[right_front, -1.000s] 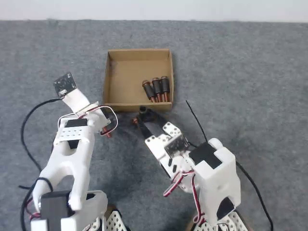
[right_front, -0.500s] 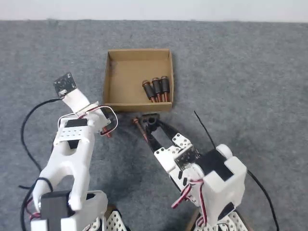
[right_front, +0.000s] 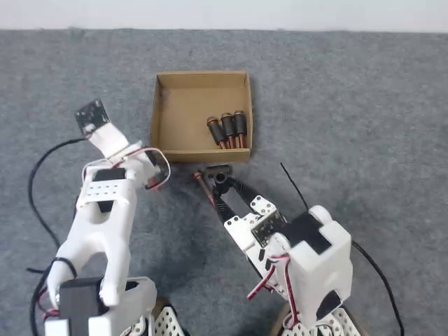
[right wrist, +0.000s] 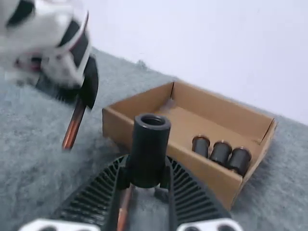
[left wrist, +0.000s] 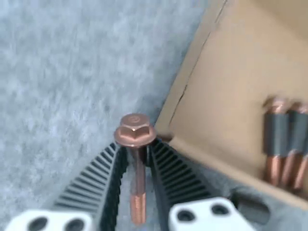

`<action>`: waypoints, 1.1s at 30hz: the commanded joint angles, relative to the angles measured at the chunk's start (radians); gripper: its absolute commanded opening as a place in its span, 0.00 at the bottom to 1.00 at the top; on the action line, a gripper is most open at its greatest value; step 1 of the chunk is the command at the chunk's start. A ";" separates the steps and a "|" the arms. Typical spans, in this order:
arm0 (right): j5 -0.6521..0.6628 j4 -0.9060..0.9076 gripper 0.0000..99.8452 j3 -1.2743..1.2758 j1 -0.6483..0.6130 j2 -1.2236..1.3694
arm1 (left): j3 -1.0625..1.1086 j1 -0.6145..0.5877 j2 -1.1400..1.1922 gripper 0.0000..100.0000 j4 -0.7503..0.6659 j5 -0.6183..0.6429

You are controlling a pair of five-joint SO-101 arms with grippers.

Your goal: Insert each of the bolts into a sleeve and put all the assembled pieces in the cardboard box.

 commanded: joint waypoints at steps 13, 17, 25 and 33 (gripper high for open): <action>0.014 -0.015 0.01 -0.071 -0.010 0.047 | -0.331 0.005 -0.114 0.01 -0.029 0.008; 0.014 -0.015 0.01 -0.069 -0.008 0.047 | -0.308 0.064 -0.235 0.01 -0.029 0.008; 0.014 -0.015 0.01 -0.066 -0.008 0.047 | -0.206 0.238 -0.496 0.01 -0.031 0.006; 0.014 -0.018 0.01 -0.061 -0.012 0.045 | -0.038 0.405 -0.681 0.01 -0.031 -0.135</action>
